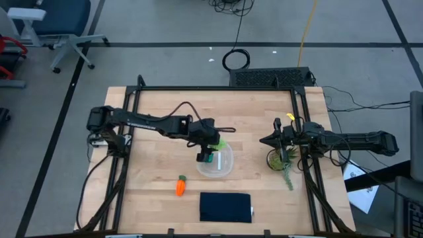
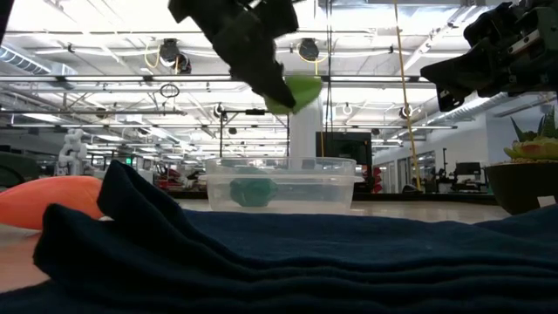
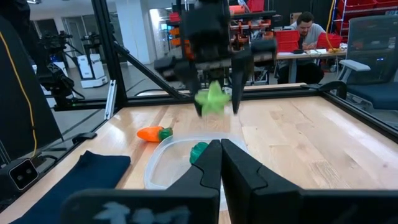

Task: Pick and placing Produce into tupperware
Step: Put the green starfruit into the bin

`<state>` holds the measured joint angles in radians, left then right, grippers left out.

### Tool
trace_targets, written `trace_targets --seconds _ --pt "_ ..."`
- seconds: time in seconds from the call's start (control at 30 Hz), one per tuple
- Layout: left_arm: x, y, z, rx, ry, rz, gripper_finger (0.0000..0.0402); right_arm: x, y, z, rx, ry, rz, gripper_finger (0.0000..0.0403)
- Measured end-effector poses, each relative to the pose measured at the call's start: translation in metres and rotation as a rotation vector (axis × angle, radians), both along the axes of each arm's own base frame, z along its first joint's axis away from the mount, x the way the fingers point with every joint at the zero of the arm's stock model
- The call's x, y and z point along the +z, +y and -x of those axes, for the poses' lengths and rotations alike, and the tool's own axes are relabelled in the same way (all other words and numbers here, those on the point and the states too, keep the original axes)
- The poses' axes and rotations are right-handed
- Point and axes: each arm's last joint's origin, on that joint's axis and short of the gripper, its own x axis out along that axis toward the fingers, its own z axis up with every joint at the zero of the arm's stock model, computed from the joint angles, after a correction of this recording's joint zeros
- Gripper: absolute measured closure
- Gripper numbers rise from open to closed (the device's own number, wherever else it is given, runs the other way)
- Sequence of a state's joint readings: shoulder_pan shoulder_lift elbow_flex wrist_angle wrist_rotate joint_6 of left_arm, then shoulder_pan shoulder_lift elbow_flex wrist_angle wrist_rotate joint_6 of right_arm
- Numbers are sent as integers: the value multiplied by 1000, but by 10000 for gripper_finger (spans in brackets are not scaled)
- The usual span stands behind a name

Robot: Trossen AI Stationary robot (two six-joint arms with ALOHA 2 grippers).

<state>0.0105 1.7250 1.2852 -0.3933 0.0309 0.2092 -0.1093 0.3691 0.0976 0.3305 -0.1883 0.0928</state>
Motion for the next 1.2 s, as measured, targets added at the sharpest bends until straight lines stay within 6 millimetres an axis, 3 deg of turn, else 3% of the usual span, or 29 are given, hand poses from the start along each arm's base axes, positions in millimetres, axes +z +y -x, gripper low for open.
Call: trace_targets --seconds 0.33,0.57,0.9,1.2 --pt "-23 0 -37 -21 144 4 180 -1 0 0 0 5 0 403" --pt "-32 -3 -39 -50 176 -6 174 0 0 0 0 5 5 403" --pt "-34 -2 -34 -316 218 -182 191 -1 0 0 0 5 7 403" --pt "-40 -5 -39 -468 178 -202 182 -1 0 0 0 5 17 403"
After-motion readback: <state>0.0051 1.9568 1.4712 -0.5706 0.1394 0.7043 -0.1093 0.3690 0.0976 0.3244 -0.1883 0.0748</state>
